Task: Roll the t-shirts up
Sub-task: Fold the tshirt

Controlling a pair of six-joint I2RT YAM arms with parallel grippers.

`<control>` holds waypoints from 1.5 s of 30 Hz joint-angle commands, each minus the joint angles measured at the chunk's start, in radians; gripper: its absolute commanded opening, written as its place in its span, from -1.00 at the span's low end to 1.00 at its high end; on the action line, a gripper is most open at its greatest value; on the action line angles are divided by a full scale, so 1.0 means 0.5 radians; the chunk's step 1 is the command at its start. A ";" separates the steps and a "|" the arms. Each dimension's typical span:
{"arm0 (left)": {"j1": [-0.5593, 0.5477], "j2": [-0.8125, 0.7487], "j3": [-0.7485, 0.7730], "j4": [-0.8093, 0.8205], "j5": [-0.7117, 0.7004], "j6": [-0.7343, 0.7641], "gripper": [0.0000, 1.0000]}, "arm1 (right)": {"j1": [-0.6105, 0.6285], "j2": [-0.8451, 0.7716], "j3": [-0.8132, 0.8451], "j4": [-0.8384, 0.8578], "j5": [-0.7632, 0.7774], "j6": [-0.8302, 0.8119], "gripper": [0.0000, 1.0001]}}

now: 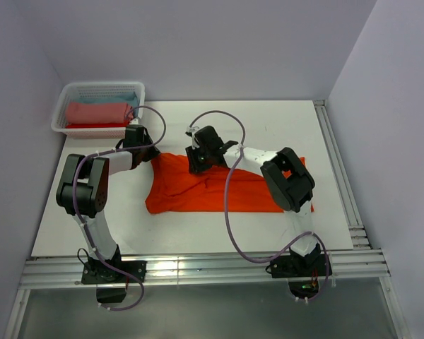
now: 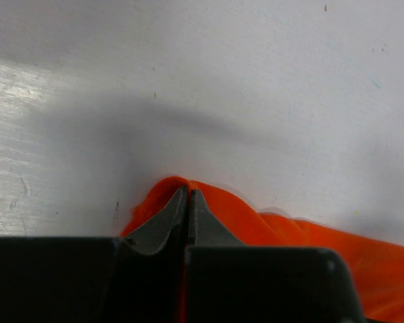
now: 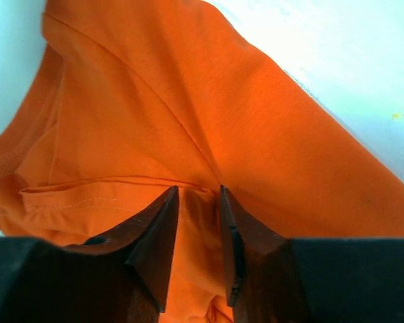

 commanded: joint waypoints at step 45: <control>-0.020 -0.028 0.142 -0.082 -0.059 0.076 -0.99 | 0.033 -0.765 -0.787 0.360 -0.279 0.095 -0.99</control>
